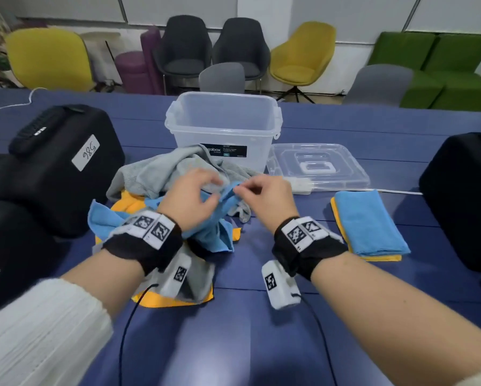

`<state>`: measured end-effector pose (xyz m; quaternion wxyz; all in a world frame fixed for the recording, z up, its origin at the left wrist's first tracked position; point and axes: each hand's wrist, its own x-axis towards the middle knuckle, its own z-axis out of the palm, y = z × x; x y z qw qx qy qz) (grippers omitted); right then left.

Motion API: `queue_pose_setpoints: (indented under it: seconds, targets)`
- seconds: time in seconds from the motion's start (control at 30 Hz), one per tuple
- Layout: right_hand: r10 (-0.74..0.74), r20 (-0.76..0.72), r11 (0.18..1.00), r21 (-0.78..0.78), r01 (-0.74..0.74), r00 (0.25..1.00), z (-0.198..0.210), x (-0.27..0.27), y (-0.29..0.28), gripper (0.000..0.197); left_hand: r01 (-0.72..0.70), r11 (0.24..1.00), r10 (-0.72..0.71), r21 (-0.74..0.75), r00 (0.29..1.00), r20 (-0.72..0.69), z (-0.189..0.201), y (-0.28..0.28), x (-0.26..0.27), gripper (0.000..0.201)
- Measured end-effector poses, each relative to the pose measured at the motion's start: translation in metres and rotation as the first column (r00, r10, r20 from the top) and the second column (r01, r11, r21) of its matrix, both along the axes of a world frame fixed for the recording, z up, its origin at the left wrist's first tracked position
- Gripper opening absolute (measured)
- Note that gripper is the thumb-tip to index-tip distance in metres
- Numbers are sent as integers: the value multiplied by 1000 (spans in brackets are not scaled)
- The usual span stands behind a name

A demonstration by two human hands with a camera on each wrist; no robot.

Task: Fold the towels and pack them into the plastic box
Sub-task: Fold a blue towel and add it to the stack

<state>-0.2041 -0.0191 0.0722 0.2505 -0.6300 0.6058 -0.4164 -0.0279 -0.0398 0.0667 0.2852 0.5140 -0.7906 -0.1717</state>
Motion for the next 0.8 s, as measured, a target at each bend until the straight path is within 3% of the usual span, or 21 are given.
queue_pose_setpoints:
  seconds: [0.1,0.23,0.3,0.4,0.47,0.6,0.7,0.8]
  targets:
    - [-20,67,995,-93,27,998,29,4,-1,10,136,990,-134,28,989,-59,37,-2,-14,42]
    - [-6,185,978,-206,45,983,57,0,-5,29,140,990,-140,-4,986,-90,71,-4,-23,9]
    - [65,226,972,-236,-10,972,66,-6,-4,32,123,991,-128,-50,984,-126,83,-6,-23,10]
    - [79,116,978,-201,-55,990,70,-11,-5,25,101,987,-126,-125,970,-209,100,-6,-26,13]
    - [96,-2,988,-124,-95,995,67,-10,-4,8,95,981,-146,-168,936,-320,110,-2,-31,16]
    - [157,157,988,-26,-154,975,58,-11,3,15,122,969,-207,-214,874,-439,126,7,-40,20]
    - [38,278,999,-44,-27,960,64,-25,-1,22,106,970,-191,-219,890,-414,125,13,-41,10]
    - [-136,339,980,-89,175,931,75,-53,-4,22,75,997,-79,-27,937,-340,87,17,-30,43]
